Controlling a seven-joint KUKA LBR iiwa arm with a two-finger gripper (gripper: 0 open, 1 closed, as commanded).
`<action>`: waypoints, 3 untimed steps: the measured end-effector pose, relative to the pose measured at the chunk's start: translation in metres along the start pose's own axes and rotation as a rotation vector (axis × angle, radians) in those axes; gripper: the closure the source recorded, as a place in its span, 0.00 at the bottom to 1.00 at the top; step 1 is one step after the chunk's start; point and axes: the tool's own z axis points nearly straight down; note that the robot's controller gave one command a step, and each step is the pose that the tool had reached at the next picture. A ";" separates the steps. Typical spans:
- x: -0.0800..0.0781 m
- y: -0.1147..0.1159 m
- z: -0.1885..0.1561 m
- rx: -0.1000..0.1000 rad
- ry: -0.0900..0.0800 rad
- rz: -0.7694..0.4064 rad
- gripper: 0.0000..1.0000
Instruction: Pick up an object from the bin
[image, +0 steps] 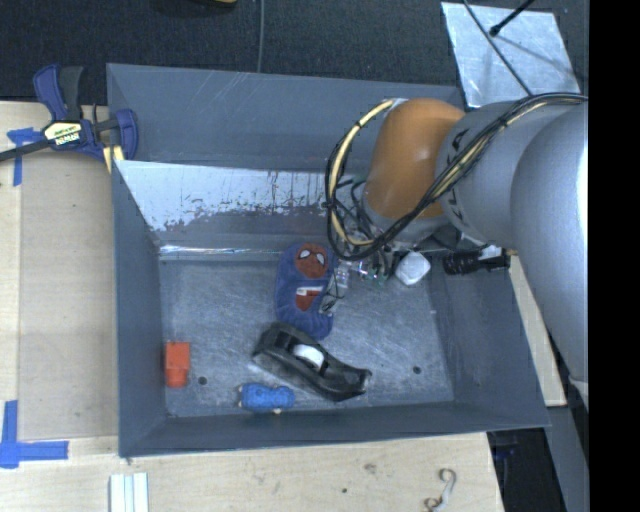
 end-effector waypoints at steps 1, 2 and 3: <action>0.063 -0.020 -0.002 -0.005 -0.016 -0.130 0.00; 0.044 0.004 0.026 0.000 -0.024 -0.511 0.00; 0.071 -0.066 0.026 -0.006 -0.028 -0.263 0.00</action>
Offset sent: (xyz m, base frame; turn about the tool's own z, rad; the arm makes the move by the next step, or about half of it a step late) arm -0.0659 0.0054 0.0019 -0.1296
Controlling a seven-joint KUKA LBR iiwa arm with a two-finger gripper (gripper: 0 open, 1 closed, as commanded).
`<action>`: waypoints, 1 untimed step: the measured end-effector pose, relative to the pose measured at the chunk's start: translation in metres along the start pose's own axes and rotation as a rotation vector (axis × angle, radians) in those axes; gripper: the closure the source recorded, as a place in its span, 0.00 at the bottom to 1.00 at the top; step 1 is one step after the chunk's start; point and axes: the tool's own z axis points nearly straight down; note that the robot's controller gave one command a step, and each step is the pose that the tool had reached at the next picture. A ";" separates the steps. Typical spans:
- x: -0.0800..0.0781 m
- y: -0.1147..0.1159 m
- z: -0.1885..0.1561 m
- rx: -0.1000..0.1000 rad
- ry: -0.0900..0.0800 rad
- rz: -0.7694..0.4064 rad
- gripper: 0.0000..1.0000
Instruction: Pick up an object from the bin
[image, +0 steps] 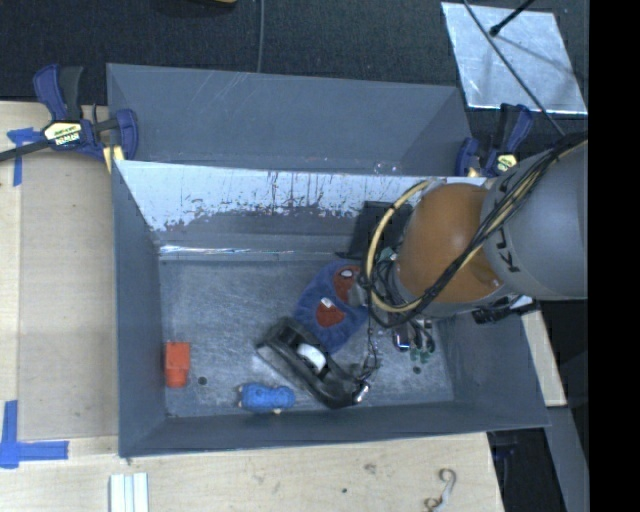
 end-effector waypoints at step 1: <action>-0.004 0.000 -0.004 0.000 -0.015 0.000 1.00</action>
Offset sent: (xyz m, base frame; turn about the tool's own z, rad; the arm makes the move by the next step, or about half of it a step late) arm 0.0000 0.0000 0.0000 0.0000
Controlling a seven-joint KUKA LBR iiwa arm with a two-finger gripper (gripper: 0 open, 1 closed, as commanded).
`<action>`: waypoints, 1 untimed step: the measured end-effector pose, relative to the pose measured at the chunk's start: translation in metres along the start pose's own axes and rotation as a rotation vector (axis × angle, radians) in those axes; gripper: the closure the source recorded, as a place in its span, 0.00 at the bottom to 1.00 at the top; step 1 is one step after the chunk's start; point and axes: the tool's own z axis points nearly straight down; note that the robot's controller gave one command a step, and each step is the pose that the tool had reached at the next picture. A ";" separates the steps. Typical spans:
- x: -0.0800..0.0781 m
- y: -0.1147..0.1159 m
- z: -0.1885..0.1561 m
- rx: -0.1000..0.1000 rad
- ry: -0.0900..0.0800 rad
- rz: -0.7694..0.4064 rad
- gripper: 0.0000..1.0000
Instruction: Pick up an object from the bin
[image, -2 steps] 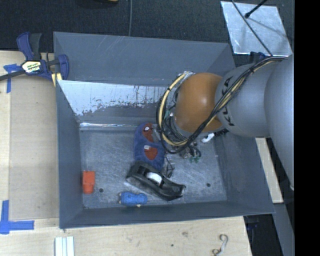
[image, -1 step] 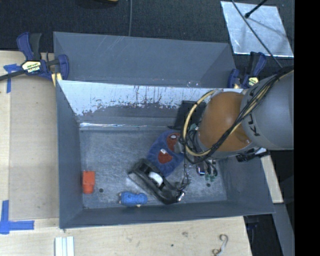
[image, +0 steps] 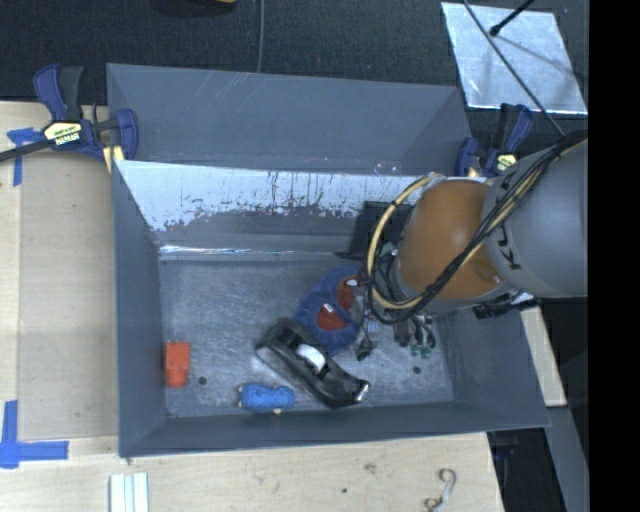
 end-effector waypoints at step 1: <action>-0.004 -0.001 -0.004 0.000 0.017 0.001 1.00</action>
Offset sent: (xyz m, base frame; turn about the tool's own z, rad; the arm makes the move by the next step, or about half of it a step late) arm 0.0000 -0.0001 0.0013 0.0000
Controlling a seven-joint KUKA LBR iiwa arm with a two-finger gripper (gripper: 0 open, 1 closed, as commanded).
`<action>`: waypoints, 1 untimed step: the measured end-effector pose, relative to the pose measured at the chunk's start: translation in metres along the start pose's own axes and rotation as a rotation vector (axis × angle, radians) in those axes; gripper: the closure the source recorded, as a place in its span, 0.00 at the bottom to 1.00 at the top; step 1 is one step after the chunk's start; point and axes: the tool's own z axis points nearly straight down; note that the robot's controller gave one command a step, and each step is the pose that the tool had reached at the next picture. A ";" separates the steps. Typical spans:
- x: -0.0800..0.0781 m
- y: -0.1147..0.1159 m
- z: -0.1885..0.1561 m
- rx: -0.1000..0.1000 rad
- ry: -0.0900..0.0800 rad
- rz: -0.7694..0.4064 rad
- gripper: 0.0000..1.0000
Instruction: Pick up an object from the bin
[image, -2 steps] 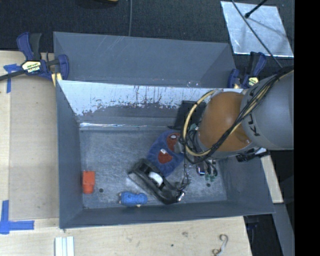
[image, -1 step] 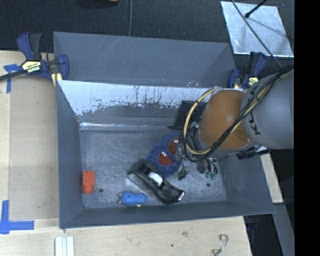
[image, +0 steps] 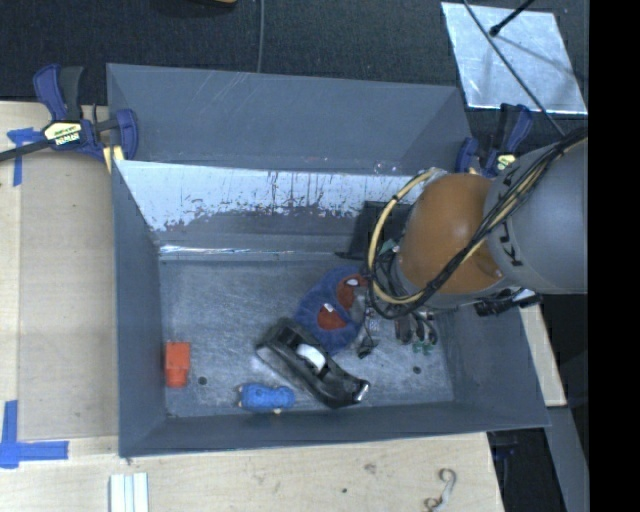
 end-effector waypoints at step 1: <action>-0.001 0.000 -0.012 0.000 0.007 0.000 1.00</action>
Offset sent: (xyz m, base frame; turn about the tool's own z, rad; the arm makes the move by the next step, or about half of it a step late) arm 0.0000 0.0001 0.0115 0.0000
